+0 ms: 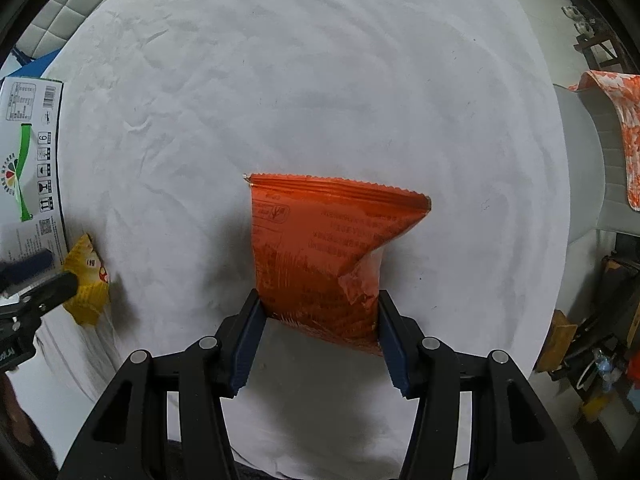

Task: Organize snacks
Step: 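Grasp the orange chip bag with the right tool while the left tool grasps the yellow bag, then carry both chip bags into the box and release them in the empty row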

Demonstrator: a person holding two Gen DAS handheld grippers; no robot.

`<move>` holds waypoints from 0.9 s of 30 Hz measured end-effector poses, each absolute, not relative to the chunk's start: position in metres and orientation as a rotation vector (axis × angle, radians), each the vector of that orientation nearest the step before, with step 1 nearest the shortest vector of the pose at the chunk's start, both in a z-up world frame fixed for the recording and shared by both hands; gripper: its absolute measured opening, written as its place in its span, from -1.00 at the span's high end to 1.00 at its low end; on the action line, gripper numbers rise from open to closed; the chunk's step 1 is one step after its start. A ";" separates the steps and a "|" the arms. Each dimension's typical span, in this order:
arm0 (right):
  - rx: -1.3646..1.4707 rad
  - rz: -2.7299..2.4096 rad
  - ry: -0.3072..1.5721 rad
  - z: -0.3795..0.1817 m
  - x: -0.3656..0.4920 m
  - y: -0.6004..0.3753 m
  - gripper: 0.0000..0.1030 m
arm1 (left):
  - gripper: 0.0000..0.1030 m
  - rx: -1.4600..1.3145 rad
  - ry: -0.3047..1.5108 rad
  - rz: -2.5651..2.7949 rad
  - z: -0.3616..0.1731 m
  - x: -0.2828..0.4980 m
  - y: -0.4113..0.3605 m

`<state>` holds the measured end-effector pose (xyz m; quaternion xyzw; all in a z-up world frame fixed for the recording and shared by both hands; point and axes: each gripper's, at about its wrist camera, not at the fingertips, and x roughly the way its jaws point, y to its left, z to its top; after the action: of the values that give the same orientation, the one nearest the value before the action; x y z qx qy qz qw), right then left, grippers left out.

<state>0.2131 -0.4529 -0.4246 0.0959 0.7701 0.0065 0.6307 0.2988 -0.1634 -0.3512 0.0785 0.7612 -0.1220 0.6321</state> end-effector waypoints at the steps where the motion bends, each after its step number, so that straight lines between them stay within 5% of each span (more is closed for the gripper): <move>1: 0.217 0.016 1.765 -0.426 0.213 -0.451 -0.11 | -0.33 0.234 1.745 -0.277 -0.352 0.299 -0.166; 9: 0.220 0.041 1.772 -0.442 0.209 -0.426 -0.11 | -0.32 0.327 1.896 -0.225 -0.396 0.291 -0.179; 19: 0.192 0.028 1.766 -0.448 0.193 -0.417 -0.07 | -0.05 0.283 1.734 -0.212 -0.388 0.240 -0.205; 27: 0.338 0.001 1.761 -0.464 0.199 -0.419 -0.11 | -0.35 0.272 1.702 -0.199 -0.402 0.212 -0.212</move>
<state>0.1990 -0.4191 -0.4640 0.1474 0.7671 0.0006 0.6244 0.2123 -0.2117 -0.4022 0.1194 0.7483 -0.0877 0.6466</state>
